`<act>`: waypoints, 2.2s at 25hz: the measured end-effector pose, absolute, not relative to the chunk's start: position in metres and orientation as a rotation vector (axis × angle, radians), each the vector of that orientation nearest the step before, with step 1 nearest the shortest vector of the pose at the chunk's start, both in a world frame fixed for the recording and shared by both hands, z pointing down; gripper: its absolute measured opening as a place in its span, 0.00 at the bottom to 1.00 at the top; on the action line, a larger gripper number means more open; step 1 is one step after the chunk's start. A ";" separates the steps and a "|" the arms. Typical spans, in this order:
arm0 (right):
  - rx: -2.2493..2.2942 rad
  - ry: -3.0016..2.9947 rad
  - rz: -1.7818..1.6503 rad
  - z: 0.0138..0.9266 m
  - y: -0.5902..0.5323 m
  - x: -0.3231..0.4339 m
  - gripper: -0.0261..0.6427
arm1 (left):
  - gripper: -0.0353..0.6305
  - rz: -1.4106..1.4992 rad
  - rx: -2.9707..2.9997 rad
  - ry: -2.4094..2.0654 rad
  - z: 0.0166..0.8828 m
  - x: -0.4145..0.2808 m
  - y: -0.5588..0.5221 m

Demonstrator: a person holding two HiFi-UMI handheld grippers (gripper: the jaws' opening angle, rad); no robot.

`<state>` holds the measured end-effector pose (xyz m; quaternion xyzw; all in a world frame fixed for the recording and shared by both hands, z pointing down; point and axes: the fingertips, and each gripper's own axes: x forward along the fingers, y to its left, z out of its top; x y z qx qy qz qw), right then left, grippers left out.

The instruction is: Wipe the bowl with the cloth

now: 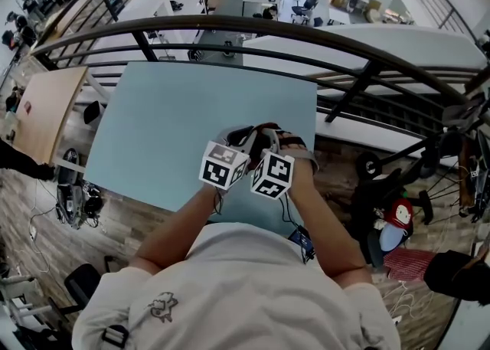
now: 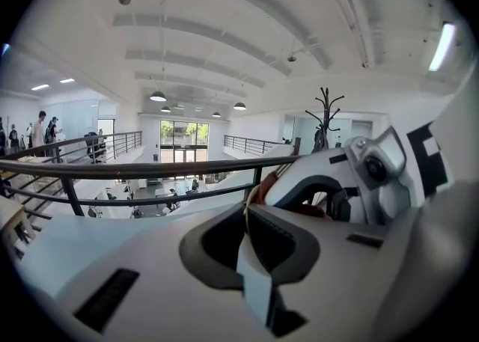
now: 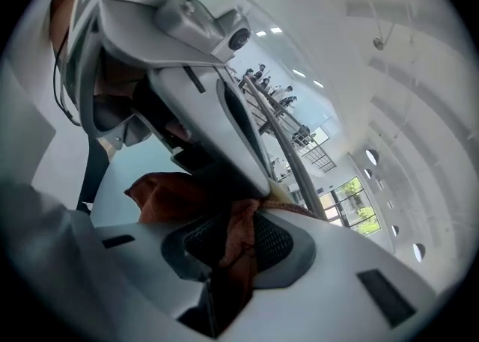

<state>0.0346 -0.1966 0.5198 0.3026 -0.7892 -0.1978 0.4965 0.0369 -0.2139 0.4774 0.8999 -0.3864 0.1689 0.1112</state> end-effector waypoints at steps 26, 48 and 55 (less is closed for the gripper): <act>0.761 -1.940 -0.415 0.514 -0.191 0.036 0.18 | 0.10 0.471 2.697 -1.127 0.465 0.043 -0.208; 0.797 -1.881 -0.448 0.518 -0.207 0.044 0.18 | 0.11 0.407 2.618 -1.067 0.473 0.041 -0.216; 0.668 -1.928 -0.422 0.528 -0.188 0.026 0.17 | 0.10 0.434 2.633 -1.138 0.472 0.028 -0.225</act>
